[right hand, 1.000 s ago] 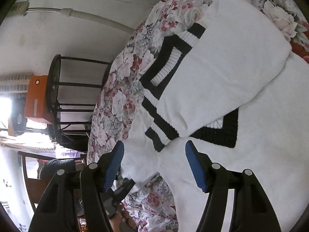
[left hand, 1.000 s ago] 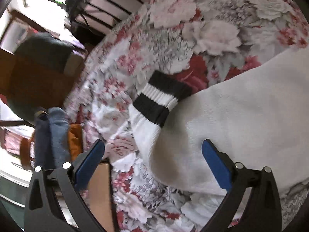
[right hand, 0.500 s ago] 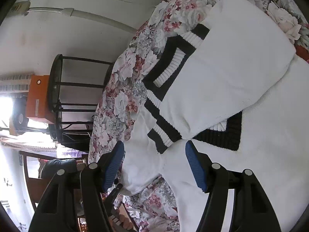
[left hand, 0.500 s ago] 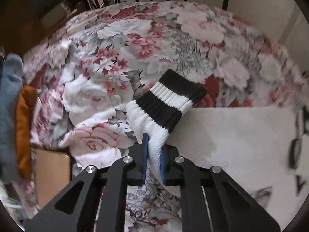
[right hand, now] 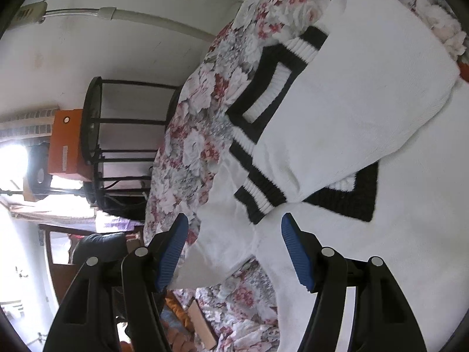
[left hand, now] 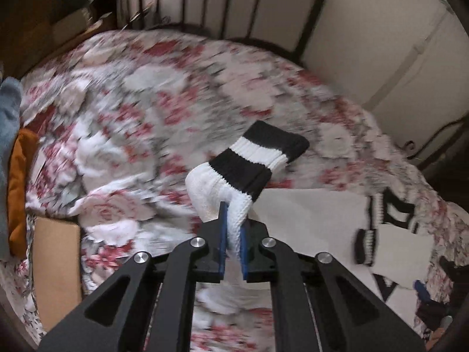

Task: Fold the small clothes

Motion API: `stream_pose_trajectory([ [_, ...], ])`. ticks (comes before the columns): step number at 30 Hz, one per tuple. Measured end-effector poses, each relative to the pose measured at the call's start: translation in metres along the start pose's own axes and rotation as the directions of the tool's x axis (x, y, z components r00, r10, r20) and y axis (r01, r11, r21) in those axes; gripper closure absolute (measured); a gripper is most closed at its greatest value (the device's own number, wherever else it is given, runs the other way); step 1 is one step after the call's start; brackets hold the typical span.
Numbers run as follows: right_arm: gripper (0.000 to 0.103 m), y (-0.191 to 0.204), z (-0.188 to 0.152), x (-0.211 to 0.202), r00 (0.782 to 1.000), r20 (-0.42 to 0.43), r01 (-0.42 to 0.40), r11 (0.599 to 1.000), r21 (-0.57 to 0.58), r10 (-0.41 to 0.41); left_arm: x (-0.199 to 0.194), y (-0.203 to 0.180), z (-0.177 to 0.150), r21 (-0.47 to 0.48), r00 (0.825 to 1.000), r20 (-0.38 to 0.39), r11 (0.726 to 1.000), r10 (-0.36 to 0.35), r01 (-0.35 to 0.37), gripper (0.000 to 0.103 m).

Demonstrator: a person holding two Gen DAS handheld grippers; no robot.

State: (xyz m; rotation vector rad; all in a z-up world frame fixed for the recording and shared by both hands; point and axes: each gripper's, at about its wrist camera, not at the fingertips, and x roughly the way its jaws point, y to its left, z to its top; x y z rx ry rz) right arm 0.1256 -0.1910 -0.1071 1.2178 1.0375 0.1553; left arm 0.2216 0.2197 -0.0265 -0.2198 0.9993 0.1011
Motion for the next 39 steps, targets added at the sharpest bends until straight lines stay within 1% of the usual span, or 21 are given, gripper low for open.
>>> stream_pose_trajectory([
  [5, 0.037, 0.004, -0.002, 0.004, 0.999, -0.033, -0.029, 0.999, -0.014, 0.028, -0.015, -0.064, -0.005, 0.096, 0.997, 0.022, 0.993, -0.071, 0.068, 0.097],
  [7, 0.037, 0.003, -0.002, 0.003, 0.998, -0.038, -0.042, 0.999, -0.005, 0.042, -0.016, -0.088, -0.009, 0.118, 0.995, 0.013, 0.988, -0.102, 0.1, 0.097],
  [10, 0.036, 0.001, 0.001, 0.0, 0.997, -0.036, -0.075, 0.997, 0.004, 0.075, -0.015, -0.12, -0.019, 0.161, 0.992, -0.002, 0.979, -0.127, 0.126, 0.097],
  [12, 0.032, 0.001, 0.003, -0.002, 0.995, -0.035, -0.096, 0.995, 0.006, 0.096, -0.014, -0.136, -0.027, 0.183, 0.99, -0.014, 0.973, -0.138, 0.138, 0.097],
  [14, 0.03, -0.001, 0.004, 0.0, 0.989, -0.053, -0.134, 0.991, 0.028, 0.135, -0.012, -0.152, -0.036, 0.2, 0.988, -0.032, 0.967, -0.152, 0.155, 0.097],
  [16, 0.029, -0.005, 0.004, 0.006, 0.98, -0.083, -0.173, 0.982, 0.07, 0.179, -0.009, -0.164, -0.047, 0.214, 0.985, -0.053, 0.961, -0.164, 0.172, 0.097],
  [19, 0.029, -0.008, 0.002, 0.012, 0.972, -0.104, -0.198, 0.974, 0.109, 0.209, -0.006, -0.18, -0.065, 0.257, 0.981, -0.086, 0.948, -0.172, 0.188, 0.097],
  [21, 0.027, -0.007, 0.002, 0.014, 0.972, -0.101, -0.2, 0.973, 0.112, 0.212, -0.002, -0.191, -0.08, 0.301, 0.98, -0.111, 0.934, -0.165, 0.191, 0.097],
  [25, 0.027, -0.01, 0.004, 0.024, 0.983, -0.097, -0.144, 0.984, 0.106, 0.154, -0.001, -0.21, -0.102, 0.374, 0.978, -0.14, 0.906, -0.155, 0.197, 0.097],
  [26, 0.037, -0.012, 0.003, 0.028, 0.984, -0.101, -0.134, 0.985, 0.108, 0.145, -0.001, -0.212, -0.104, 0.384, 0.978, -0.139, 0.902, -0.154, 0.196, 0.097],
  [27, 0.065, -0.013, 0.003, 0.031, 0.986, -0.101, -0.126, 0.987, 0.104, 0.136, -0.002, -0.215, -0.106, 0.395, 0.979, -0.135, 0.898, -0.151, 0.193, 0.097],
  [28, 0.077, -0.012, 0.002, 0.032, 0.987, -0.102, -0.117, 0.989, 0.087, 0.126, -0.003, -0.216, -0.107, 0.396, 0.98, -0.133, 0.898, -0.15, 0.191, 0.097],
  [29, 0.084, -0.011, 0.003, 0.032, 0.988, -0.1, -0.114, 0.991, 0.073, 0.121, -0.003, -0.216, -0.107, 0.392, 0.979, -0.135, 0.9, -0.151, 0.193, 0.097],
  [30, 0.088, -0.008, 0.004, 0.028, 0.989, -0.081, -0.118, 0.992, 0.055, 0.122, -0.003, -0.215, -0.108, 0.383, 0.977, -0.144, 0.901, -0.159, 0.203, 0.097],
  [32, 0.09, 0.002, 0.006, 0.02, 0.994, -0.051, -0.096, 0.995, -0.013, 0.095, -0.004, -0.214, -0.107, 0.368, 0.972, -0.158, 0.903, -0.175, 0.222, 0.095],
  [34, 0.09, 0.013, 0.009, 0.012, 0.997, -0.016, -0.082, 0.994, -0.079, 0.081, -0.011, -0.211, -0.104, 0.354, 0.974, -0.141, 0.909, -0.179, 0.219, 0.084],
  [35, 0.09, 0.015, 0.01, 0.008, 0.996, 0.0, -0.086, 0.992, -0.095, 0.086, -0.019, -0.205, -0.101, 0.329, 0.974, -0.117, 0.918, -0.192, 0.22, 0.08],
  [36, 0.09, 0.019, 0.012, 0.002, 0.995, 0.024, -0.089, 0.989, -0.117, 0.093, -0.024, -0.201, -0.098, 0.31, 0.974, -0.099, 0.924, -0.203, 0.224, 0.072],
  [37, 0.09, 0.024, 0.017, -0.007, 0.993, 0.065, -0.084, 0.985, -0.152, 0.095, -0.033, -0.192, -0.093, 0.276, 0.973, -0.066, 0.933, -0.221, 0.23, 0.063],
  [38, 0.09, 0.028, 0.02, -0.014, 0.991, 0.094, -0.075, 0.982, -0.176, 0.092, -0.04, -0.184, -0.089, 0.247, 0.974, -0.032, 0.942, -0.226, 0.227, 0.058],
  [39, 0.091, 0.03, 0.025, -0.021, 0.988, 0.123, -0.067, 0.978, -0.196, 0.092, -0.045, -0.176, -0.084, 0.217, 0.975, -0.004, 0.951, -0.223, 0.219, 0.05],
])
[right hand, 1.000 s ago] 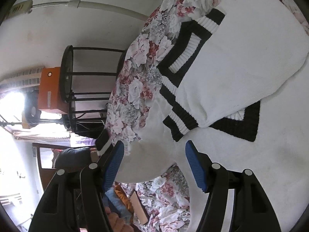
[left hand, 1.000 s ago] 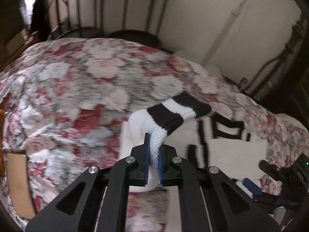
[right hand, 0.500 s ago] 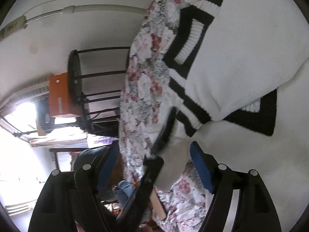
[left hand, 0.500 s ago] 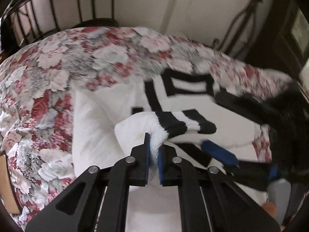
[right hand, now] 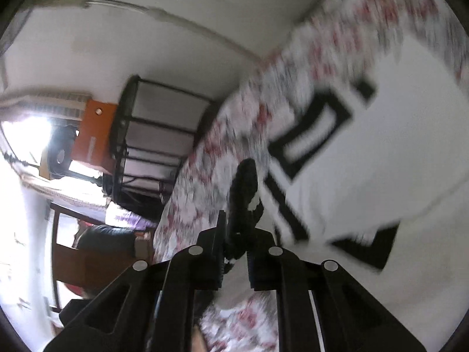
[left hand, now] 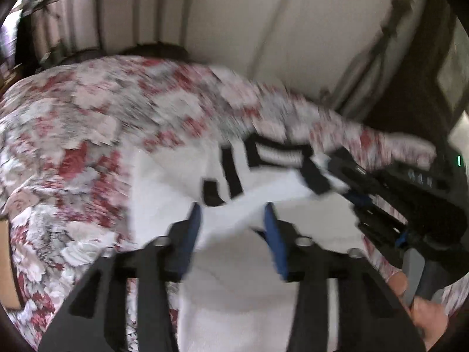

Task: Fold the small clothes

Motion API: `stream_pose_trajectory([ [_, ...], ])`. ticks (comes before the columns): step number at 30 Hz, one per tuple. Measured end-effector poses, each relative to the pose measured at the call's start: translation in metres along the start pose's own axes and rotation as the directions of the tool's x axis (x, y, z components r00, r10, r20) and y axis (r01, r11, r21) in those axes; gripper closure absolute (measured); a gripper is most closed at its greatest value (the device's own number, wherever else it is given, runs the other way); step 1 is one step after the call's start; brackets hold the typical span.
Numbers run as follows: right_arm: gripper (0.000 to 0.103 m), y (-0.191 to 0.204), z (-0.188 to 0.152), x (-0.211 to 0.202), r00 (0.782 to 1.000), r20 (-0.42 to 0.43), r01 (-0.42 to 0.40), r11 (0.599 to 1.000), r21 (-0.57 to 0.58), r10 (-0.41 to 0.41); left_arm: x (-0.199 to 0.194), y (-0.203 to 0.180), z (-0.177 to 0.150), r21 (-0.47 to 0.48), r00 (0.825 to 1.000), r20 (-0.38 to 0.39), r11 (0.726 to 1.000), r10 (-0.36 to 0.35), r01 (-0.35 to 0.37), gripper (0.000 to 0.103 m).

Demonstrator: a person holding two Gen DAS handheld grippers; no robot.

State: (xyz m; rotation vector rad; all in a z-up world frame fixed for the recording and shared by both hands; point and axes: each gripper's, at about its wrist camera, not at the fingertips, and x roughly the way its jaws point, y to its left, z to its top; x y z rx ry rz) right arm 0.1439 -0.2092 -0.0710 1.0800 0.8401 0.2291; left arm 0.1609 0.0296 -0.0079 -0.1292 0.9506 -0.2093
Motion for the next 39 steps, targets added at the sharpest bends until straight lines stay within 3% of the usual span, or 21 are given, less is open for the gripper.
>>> stream_pose_trajectory([
  [2, 0.091, -0.002, 0.013, -0.017, 0.998, 0.066, 0.009, 1.0, -0.018, -0.008, -0.002, 0.016, 0.006, -0.084, 1.0, 0.01, 0.996, 0.023, -0.022, 0.044],
  [5, 0.091, -0.014, 0.028, -0.039, 0.991, 0.134, -0.013, 1.0, 0.01, 0.012, 0.018, 0.03, 0.008, -0.179, 0.997, -0.063, 0.982, 0.053, -0.064, 0.044],
  [8, 0.091, -0.02, 0.037, -0.052, 0.986, 0.164, -0.024, 1.0, 0.005, 0.023, 0.043, 0.031, 0.004, -0.209, 0.982, -0.142, 0.966, 0.122, -0.15, 0.044],
  [12, 0.091, -0.005, 0.028, -0.032, 0.992, 0.053, -0.108, 0.993, -0.053, 0.111, 0.068, 0.038, -0.007, -0.208, 0.957, -0.224, 0.95, 0.183, -0.231, 0.044],
  [15, 0.091, 0.03, 0.01, -0.018, 0.987, 0.001, -0.156, 0.972, -0.176, 0.158, 0.065, 0.052, -0.008, -0.251, 0.958, -0.223, 0.94, 0.178, -0.233, 0.044],
  [17, 0.091, 0.055, 0.003, -0.026, 0.973, 0.013, -0.219, 0.941, -0.259, 0.23, 0.06, 0.059, -0.008, -0.272, 0.958, -0.214, 0.93, 0.193, -0.248, 0.044],
  [19, 0.091, 0.068, 0.005, -0.05, 0.95, 0.082, -0.261, 0.911, -0.32, 0.301, 0.057, 0.063, -0.008, -0.293, 0.963, -0.197, 0.926, 0.184, -0.237, 0.044],
  [21, 0.091, 0.061, 0.015, -0.074, 0.935, 0.165, -0.252, 0.914, -0.319, 0.315, 0.058, 0.06, -0.006, -0.291, 0.967, -0.183, 0.93, 0.175, -0.223, 0.039],
  [24, 0.092, 0.012, 0.041, -0.093, 0.935, 0.287, -0.167, 0.972, -0.167, 0.21, 0.069, 0.04, -0.003, -0.212, 0.958, -0.176, 0.941, 0.227, -0.263, 0.037],
  [26, 0.091, -0.034, 0.056, -0.096, 0.945, 0.321, -0.062, 0.998, 0.003, 0.058, 0.088, 0.023, -0.004, -0.12, 0.944, -0.203, 0.95, 0.261, -0.288, 0.032],
  [28, 0.091, -0.078, 0.065, -0.083, 0.955, 0.271, 0.087, 0.987, 0.135, -0.121, 0.115, 0.014, -0.009, -0.058, 0.918, -0.261, 0.945, 0.297, -0.323, 0.032],
  [30, 0.091, -0.117, 0.068, -0.071, 0.947, 0.225, 0.176, 0.958, 0.228, -0.228, 0.131, 0.016, -0.011, -0.068, 0.905, -0.316, 0.945, 0.285, -0.321, 0.033],
  [34, 0.091, -0.157, 0.071, -0.065, 0.944, 0.188, 0.2, 0.923, 0.329, -0.272, 0.139, 0.02, -0.009, -0.094, 0.903, -0.348, 0.95, 0.25, -0.299, 0.033],
  [36, 0.091, -0.162, 0.07, -0.064, 0.937, 0.177, 0.226, 0.911, 0.346, -0.3, 0.139, 0.016, -0.005, -0.065, 0.906, -0.33, 0.951, 0.265, -0.302, 0.033],
  [39, 0.091, -0.163, 0.065, -0.07, 0.946, 0.185, 0.185, 0.91, 0.37, -0.268, 0.144, 0.006, -0.001, 0.008, 0.897, -0.304, 0.943, 0.32, -0.334, 0.032],
])
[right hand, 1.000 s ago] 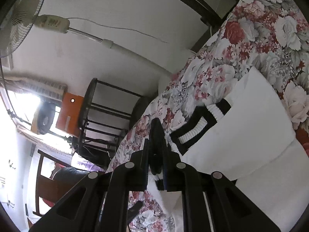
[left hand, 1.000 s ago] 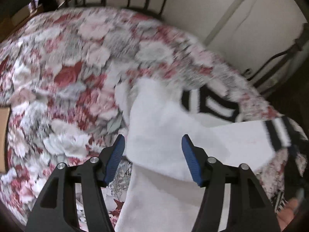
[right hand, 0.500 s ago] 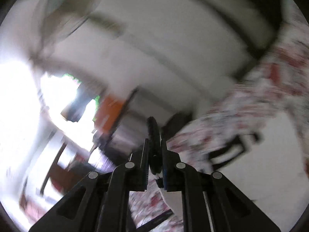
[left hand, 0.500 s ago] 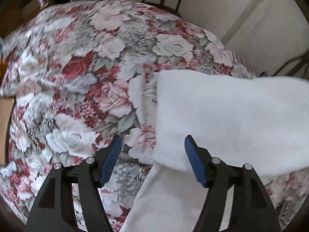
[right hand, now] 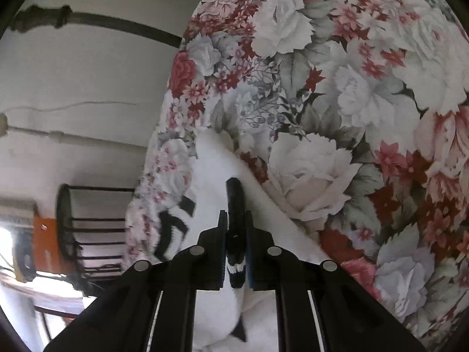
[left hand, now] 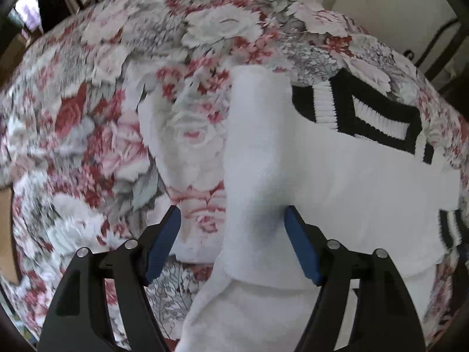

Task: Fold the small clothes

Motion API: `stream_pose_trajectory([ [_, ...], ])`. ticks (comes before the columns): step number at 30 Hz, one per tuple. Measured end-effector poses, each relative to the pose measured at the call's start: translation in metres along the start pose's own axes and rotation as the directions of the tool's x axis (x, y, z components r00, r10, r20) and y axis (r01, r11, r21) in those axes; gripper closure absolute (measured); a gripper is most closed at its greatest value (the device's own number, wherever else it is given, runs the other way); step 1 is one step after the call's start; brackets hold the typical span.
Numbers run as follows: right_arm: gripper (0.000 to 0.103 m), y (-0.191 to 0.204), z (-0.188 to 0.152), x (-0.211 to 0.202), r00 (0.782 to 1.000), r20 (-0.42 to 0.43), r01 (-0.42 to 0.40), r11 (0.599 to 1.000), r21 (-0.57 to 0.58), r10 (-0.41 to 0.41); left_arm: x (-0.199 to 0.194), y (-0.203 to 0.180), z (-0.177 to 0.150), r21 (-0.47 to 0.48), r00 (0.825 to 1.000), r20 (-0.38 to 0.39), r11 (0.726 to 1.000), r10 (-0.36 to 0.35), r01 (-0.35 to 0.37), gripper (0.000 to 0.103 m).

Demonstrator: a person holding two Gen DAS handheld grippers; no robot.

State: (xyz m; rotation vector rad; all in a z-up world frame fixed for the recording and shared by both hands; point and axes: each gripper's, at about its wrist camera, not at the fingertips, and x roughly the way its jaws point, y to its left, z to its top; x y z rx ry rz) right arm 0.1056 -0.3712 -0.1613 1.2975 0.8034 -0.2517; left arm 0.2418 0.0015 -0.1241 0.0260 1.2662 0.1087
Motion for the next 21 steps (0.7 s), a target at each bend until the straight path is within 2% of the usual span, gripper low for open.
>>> stream_pose_trajectory([
  [1, 0.091, 0.001, -0.001, -0.002, 1.0, -0.004, -0.023, 1.0, 0.005, 0.023, 0.002, -0.002, 0.001, 0.011, 1.0, 0.0, 1.0, 0.016, -0.016, 0.031],
  [2, 0.09, 0.003, -0.001, -0.003, 1.0, -0.006, -0.005, 1.0, -0.015, 0.005, 0.007, -0.004, 0.002, 0.027, 0.999, -0.01, 0.999, 0.042, -0.042, 0.029],
  [3, 0.073, 0.005, -0.001, -0.005, 0.998, -0.003, 0.068, 0.997, -0.041, -0.068, 0.011, -0.005, 0.002, 0.04, 0.998, -0.022, 0.997, 0.067, -0.066, 0.021],
  [4, 0.051, 0.005, 0.0, -0.008, 0.979, 0.028, 0.202, 0.978, -0.05, -0.201, 0.019, -0.006, 0.002, 0.052, 0.994, -0.044, 0.994, 0.103, -0.101, 0.012],
  [5, 0.034, -0.008, 0.002, -0.011, 0.95, 0.06, 0.307, 0.952, -0.003, -0.307, 0.024, -0.005, 0.002, 0.055, 0.991, -0.06, 0.992, 0.121, -0.117, 0.01],
  [6, 0.047, -0.017, 0.004, -0.016, 0.943, 0.079, 0.319, 0.947, 0.042, -0.322, 0.026, -0.003, 0.002, 0.046, 0.99, -0.076, 0.993, 0.116, -0.113, 0.01],
  [8, 0.048, -0.025, 0.006, -0.028, 0.952, 0.098, 0.278, 0.954, 0.113, -0.289, 0.021, -0.002, 0.004, 0.028, 0.993, -0.071, 0.995, 0.097, -0.095, 0.013],
  [9, 0.048, -0.015, 0.005, -0.032, 0.96, 0.12, 0.246, 0.966, 0.08, -0.254, 0.014, -0.001, 0.006, 0.015, 0.996, -0.052, 0.997, 0.074, -0.074, 0.018],
  [11, 0.047, 0.019, -0.004, -0.033, 0.967, 0.148, 0.221, 0.973, -0.073, -0.209, -0.007, 0.0, 0.008, 0.0, 1.0, 0.01, 1.0, -0.023, 0.023, 0.018],
  [12, 0.041, 0.032, -0.008, -0.031, 0.97, 0.149, 0.21, 0.969, -0.127, -0.191, -0.015, -0.002, 0.009, 0.007, 0.996, 0.037, 0.997, -0.081, 0.081, 0.018],
  [13, 0.036, 0.051, -0.017, -0.024, 0.979, 0.129, 0.186, 0.958, -0.219, -0.161, -0.017, -0.004, 0.01, 0.017, 0.993, 0.045, 0.994, -0.11, 0.109, 0.017],
  [14, 0.024, 0.062, -0.024, -0.015, 0.984, 0.099, 0.172, 0.945, -0.278, -0.15, -0.016, -0.006, 0.011, 0.032, 0.991, 0.039, 0.991, -0.129, 0.128, 0.017],
  [15, 0.012, 0.069, -0.026, -0.009, 0.986, 0.073, 0.167, 0.936, -0.31, -0.152, -0.01, -0.007, 0.012, 0.04, 0.991, 0.019, 0.991, -0.131, 0.131, 0.017],
  [17, 0.006, 0.065, -0.035, 0.022, 0.975, -0.036, 0.192, 0.914, -0.359, -0.218, 0.022, -0.012, 0.014, 0.051, 0.991, -0.095, 0.994, -0.097, 0.102, 0.016],
  [18, 0.006, 0.054, -0.035, 0.034, 0.964, -0.075, 0.213, 0.912, -0.35, -0.254, 0.046, -0.011, 0.012, 0.042, 0.981, -0.177, 0.995, -0.083, 0.091, 0.004],
  [19, 0.006, 0.041, -0.033, 0.041, 0.965, -0.093, 0.206, 0.924, -0.322, -0.247, 0.058, -0.007, 0.011, 0.016, 0.973, -0.21, 0.995, -0.095, 0.1, 0.004],
  [20, 0.006, 0.033, -0.03, 0.04, 0.974, -0.091, 0.173, 0.942, -0.288, -0.206, 0.063, -0.004, 0.013, -0.009, 0.967, -0.225, 0.993, -0.119, 0.12, 0.004],
  [21, 0.006, 0.031, -0.028, 0.036, 0.979, -0.095, 0.152, 0.956, -0.25, -0.181, 0.061, -0.003, 0.016, -0.014, 0.966, -0.228, 0.992, -0.122, 0.122, 0.004],
])
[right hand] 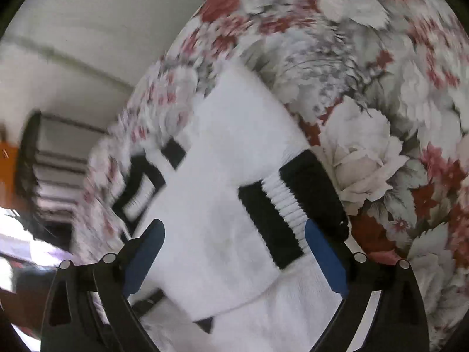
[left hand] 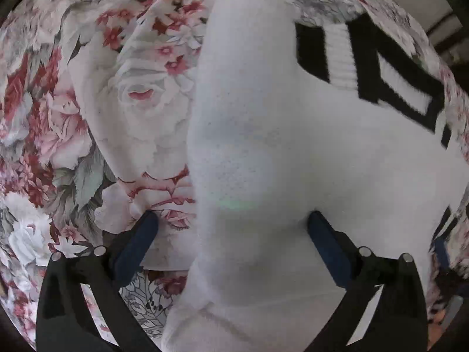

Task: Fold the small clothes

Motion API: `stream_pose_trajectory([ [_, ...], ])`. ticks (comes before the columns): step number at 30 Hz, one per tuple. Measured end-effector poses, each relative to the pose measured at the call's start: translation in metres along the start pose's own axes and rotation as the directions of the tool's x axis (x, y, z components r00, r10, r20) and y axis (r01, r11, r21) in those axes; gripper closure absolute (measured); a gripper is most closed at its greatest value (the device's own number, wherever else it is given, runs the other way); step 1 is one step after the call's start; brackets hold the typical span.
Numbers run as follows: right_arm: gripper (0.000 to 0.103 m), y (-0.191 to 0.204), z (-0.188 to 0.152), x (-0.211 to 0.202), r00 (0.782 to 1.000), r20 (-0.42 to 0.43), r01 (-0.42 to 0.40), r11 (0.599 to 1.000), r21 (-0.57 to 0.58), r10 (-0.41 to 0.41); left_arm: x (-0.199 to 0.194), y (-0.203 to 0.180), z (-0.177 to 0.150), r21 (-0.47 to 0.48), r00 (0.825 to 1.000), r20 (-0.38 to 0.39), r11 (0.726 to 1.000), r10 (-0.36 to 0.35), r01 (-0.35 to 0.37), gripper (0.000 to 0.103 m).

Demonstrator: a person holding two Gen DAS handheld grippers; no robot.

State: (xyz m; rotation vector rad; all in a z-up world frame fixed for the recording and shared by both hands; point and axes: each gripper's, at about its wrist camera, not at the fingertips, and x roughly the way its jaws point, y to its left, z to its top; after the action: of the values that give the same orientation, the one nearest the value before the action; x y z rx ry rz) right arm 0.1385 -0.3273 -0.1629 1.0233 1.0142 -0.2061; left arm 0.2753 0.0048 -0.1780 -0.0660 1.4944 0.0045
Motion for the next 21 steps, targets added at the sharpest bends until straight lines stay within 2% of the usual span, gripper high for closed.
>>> stream_pose_trajectory([
  [2, 0.006, 0.001, 0.0, -0.014, 1.0, 0.013, -0.005, 1.0, 0.02, 0.005, -0.017, -0.004, 0.003, 0.008, 0.998, 0.058, 1.0, 0.024, -0.024, 0.005],
  [3, 0.006, 0.006, -0.003, -0.022, 0.999, 0.033, 0.002, 1.0, 0.004, -0.002, -0.033, -0.008, 0.004, 0.019, 0.991, 0.13, 0.999, 0.03, -0.032, 0.007],
  [5, 0.006, 0.024, -0.004, -0.039, 0.997, 0.072, -0.007, 0.996, -0.084, 0.014, -0.053, -0.013, 0.007, 0.05, 0.978, 0.207, 0.999, -0.012, 0.002, 0.007],
  [7, 0.004, 0.048, -0.015, -0.037, 0.997, 0.071, -0.012, 0.98, -0.201, 0.026, -0.064, -0.017, 0.006, 0.071, 0.968, 0.247, 0.997, -0.052, 0.035, 0.006],
  [9, 0.004, 0.066, -0.024, -0.023, 0.998, 0.059, 0.031, 0.955, -0.296, -0.014, -0.057, -0.019, 0.007, 0.082, 0.972, 0.236, 0.997, -0.02, 0.0, 0.006],
  [11, 0.003, 0.07, -0.031, 0.01, 0.983, 0.033, 0.179, 0.91, -0.375, -0.18, -0.032, -0.027, 0.014, 0.088, 0.982, 0.176, 0.992, 0.069, -0.086, 0.006],
  [12, 0.003, 0.064, -0.034, 0.029, 0.961, 0.013, 0.257, 0.878, -0.403, -0.276, -0.019, -0.029, 0.018, 0.093, 0.986, 0.137, 0.99, 0.094, -0.107, 0.004],
  [13, 0.003, 0.063, -0.039, 0.041, 0.948, 0.024, 0.293, 0.842, -0.453, -0.317, -0.008, -0.027, 0.021, 0.082, 0.993, 0.098, 0.994, 0.069, -0.077, 0.004],
  [16, 0.003, 0.08, -0.049, 0.045, 0.911, 0.096, 0.385, 0.748, -0.541, -0.4, -0.01, -0.021, 0.03, 0.037, 0.996, 0.084, 0.999, 0.036, -0.039, 0.004],
  [17, 0.003, 0.083, -0.049, 0.042, 0.91, 0.103, 0.39, 0.744, -0.544, -0.402, -0.017, -0.013, 0.031, 0.04, 0.994, 0.107, 0.998, 0.04, -0.044, 0.004],
  [19, 0.004, 0.086, -0.047, 0.026, 0.919, 0.131, 0.382, 0.759, -0.527, -0.372, -0.029, -0.009, 0.027, 0.044, 0.988, 0.148, 0.998, 0.041, -0.048, 0.005],
  [21, 0.004, 0.086, -0.046, 0.012, 0.919, 0.151, 0.388, 0.77, -0.507, -0.364, -0.037, -0.009, 0.024, 0.054, 0.986, 0.165, 0.998, 0.027, -0.036, 0.005],
])
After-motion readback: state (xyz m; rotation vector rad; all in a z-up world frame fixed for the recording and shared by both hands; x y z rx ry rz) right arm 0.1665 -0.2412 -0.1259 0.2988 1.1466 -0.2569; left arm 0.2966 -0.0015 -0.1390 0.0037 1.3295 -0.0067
